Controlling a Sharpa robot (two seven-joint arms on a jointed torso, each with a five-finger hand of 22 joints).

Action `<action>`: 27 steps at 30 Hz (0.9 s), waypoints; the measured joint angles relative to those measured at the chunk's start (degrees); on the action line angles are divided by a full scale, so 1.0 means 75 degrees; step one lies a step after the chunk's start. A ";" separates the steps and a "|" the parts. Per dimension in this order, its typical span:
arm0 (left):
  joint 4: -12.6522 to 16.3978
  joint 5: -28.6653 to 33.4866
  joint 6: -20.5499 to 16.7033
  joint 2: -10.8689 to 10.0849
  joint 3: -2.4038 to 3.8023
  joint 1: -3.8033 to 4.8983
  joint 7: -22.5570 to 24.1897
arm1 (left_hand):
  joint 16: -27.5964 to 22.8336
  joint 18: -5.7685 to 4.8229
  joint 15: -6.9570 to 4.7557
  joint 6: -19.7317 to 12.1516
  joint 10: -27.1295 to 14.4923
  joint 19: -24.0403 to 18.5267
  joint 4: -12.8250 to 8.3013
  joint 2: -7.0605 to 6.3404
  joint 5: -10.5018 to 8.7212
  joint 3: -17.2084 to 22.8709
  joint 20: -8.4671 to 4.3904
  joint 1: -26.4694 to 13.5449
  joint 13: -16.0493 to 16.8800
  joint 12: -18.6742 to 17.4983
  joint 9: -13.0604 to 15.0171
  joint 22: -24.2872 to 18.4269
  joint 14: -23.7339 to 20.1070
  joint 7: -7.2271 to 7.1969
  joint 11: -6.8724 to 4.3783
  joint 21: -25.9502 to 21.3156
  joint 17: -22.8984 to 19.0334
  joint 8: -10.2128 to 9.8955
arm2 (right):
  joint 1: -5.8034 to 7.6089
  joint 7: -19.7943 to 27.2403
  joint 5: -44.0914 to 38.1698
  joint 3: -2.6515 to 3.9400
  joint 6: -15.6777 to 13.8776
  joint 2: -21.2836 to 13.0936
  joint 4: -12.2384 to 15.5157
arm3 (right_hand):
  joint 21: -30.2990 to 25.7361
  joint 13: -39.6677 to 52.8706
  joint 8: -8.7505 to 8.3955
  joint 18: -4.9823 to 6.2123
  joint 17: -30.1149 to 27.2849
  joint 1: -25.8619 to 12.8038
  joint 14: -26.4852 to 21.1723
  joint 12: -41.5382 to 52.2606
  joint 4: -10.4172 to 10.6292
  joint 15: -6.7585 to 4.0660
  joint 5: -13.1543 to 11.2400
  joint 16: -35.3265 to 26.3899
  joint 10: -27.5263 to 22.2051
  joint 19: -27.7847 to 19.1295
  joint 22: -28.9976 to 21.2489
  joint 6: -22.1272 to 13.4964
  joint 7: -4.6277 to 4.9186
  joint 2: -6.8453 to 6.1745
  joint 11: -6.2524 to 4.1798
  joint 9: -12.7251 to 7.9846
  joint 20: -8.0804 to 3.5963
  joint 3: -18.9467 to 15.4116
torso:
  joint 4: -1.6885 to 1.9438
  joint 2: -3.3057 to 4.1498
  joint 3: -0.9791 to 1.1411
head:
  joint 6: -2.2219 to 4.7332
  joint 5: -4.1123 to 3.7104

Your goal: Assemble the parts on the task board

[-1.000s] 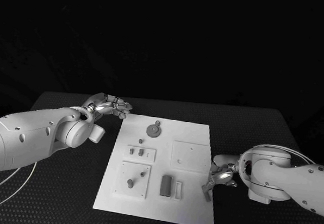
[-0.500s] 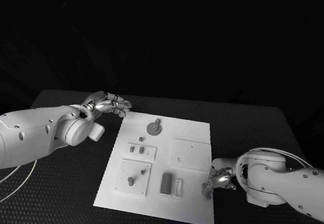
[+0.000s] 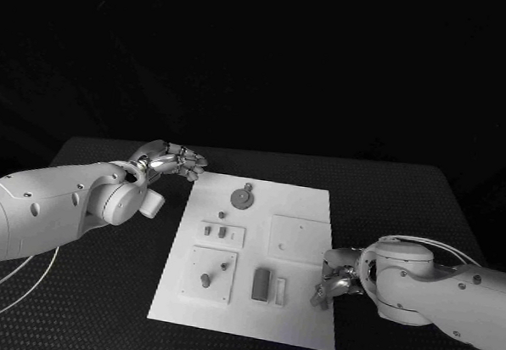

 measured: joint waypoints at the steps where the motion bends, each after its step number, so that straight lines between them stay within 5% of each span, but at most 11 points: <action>1: 0.0001 0.0000 0.0002 -0.0003 0.0000 0.0000 0.0000 | -0.0001 0.0000 0.0000 0.0000 0.0000 0.0000 0.0000 0.0000 0.0000 0.0000 0.0000 0.0000 0.0003 0.0000 0.0000 0.0000 0.0000 0.0000 0.0000 0.0000 0.0006 0.0000 | -0.0016 -0.0006 -0.0101 0.0003 -0.0001 0.0020 0.0003 | 0.0000 0.0000 0.0074 0.0000 0.0000 0.0029 0.0007 0.0000 -0.0025 -0.0005 0.0000 0.0000 0.0008 0.0000 0.0000 0.0014 0.0001 0.0029 0.0005 0.0000 0.0000 0.0025 | 0.0000 0.0000 0.0000 | -0.0008 0.0002; 9: 0.0010 0.0000 0.0023 -0.0016 0.0000 -0.0001 -0.0002 | -0.0001 0.0000 0.0000 0.0000 0.0000 0.0000 0.0000 0.0000 0.0000 0.0000 0.0000 0.0000 0.0002 0.0000 0.0000 -0.0001 0.0000 0.0000 0.0000 -0.0001 0.0006 0.0000 | -0.0185 -0.0014 -0.1217 0.0015 -0.0142 0.0217 0.0059 | 0.0000 0.0024 0.1085 -0.0001 0.0000 0.0397 0.0010 -0.0001 -0.0395 -0.0022 0.0000 -0.0031 0.0068 0.0040 -0.0015 0.0028 0.0008 0.0187 -0.0040 -0.0078 -0.0014 0.0187 | -0.0001 -0.0001 0.0000 | -0.0045 0.0036; 11: 0.0012 0.0000 0.0029 -0.0016 0.0000 -0.0001 -0.0002 | -0.0001 0.0000 0.0000 0.0000 0.0000 0.0000 0.0000 0.0000 0.0000 0.0000 0.0000 0.0000 0.0002 0.0000 -0.0001 -0.0001 0.0000 0.0000 0.0000 -0.0030 0.0013 0.0000 | -0.0208 -0.0004 -0.1458 0.0012 -0.0173 0.0238 0.0081 | 0.0000 0.0027 0.1092 -0.0001 -0.0007 0.0661 0.0018 -0.0040 -0.0397 -0.0030 0.0000 -0.0068 0.0068 0.0057 -0.0031 0.0021 -0.0001 -0.0042 -0.0039 -0.0077 -0.0029 0.0420 | -0.0001 -0.0001 0.0000 | -0.0056 0.0067; 17: 0.0017 0.0000 0.0047 -0.0024 -0.0001 -0.0001 -0.0006 | -0.0001 0.0000 0.0000 0.0000 0.0000 0.0000 0.0020 0.0000 0.0000 -0.0020 0.0000 0.0000 0.0010 0.0000 -0.0007 0.0000 0.0000 0.0000 0.0000 -0.0030 0.0013 0.0029 | -0.0244 0.0033 -0.1972 0.0008 -0.0319 0.0307 0.0108 | 0.0000 0.0045 0.1091 0.0000 -0.0010 0.0896 0.0035 -0.0050 -0.0422 -0.0047 -0.0003 -0.0068 0.0083 0.0082 -0.0040 0.0016 -0.0007 -0.0176 -0.0055 -0.0066 -0.0051 0.0665 | 0.0002 -0.0002 -0.0004 | -0.0037 0.0074; 23: 0.0023 0.0000 0.0061 -0.0022 -0.0001 -0.0001 -0.0007 | -0.0001 0.0000 0.0000 0.0000 0.0000 0.0000 0.0020 0.0000 0.0000 -0.0020 0.0000 0.0000 0.0009 0.0015 -0.0007 0.0005 0.0000 0.0000 0.0000 -0.0030 0.0020 0.0029 | -0.0261 0.0076 -0.2141 0.0002 -0.0384 0.0308 0.0130 | -0.0001 0.0045 0.1088 -0.0001 -0.0010 0.1040 0.0036 -0.0088 -0.0399 -0.0046 -0.0034 -0.0099 0.0094 0.0093 -0.0056 0.0017 -0.0008 -0.0169 -0.0066 -0.0067 -0.0040 0.0827 | 0.0001 -0.0007 -0.0009 | -0.0047 0.0098; 27: 0.0025 0.0000 0.0065 -0.0025 -0.0001 -0.0001 -0.0008 | -0.0001 0.0000 0.0000 0.0000 0.0000 0.0000 0.0020 0.0000 0.0000 -0.0020 0.0000 0.0000 0.0008 0.0029 -0.0006 0.0004 0.0000 0.0000 0.0000 -0.0030 0.0020 0.0029 | -0.0261 0.0102 -0.2087 0.0003 -0.0405 0.0294 0.0133 | -0.0001 0.0057 0.1081 -0.0001 -0.0010 0.1194 0.0036 -0.0171 -0.0419 -0.0045 -0.0004 -0.0149 0.0119 0.0091 -0.0065 0.0004 -0.0021 -0.0013 -0.0041 -0.0067 -0.0038 0.1168 | 0.0001 -0.0007 -0.0009 | -0.0051 0.0088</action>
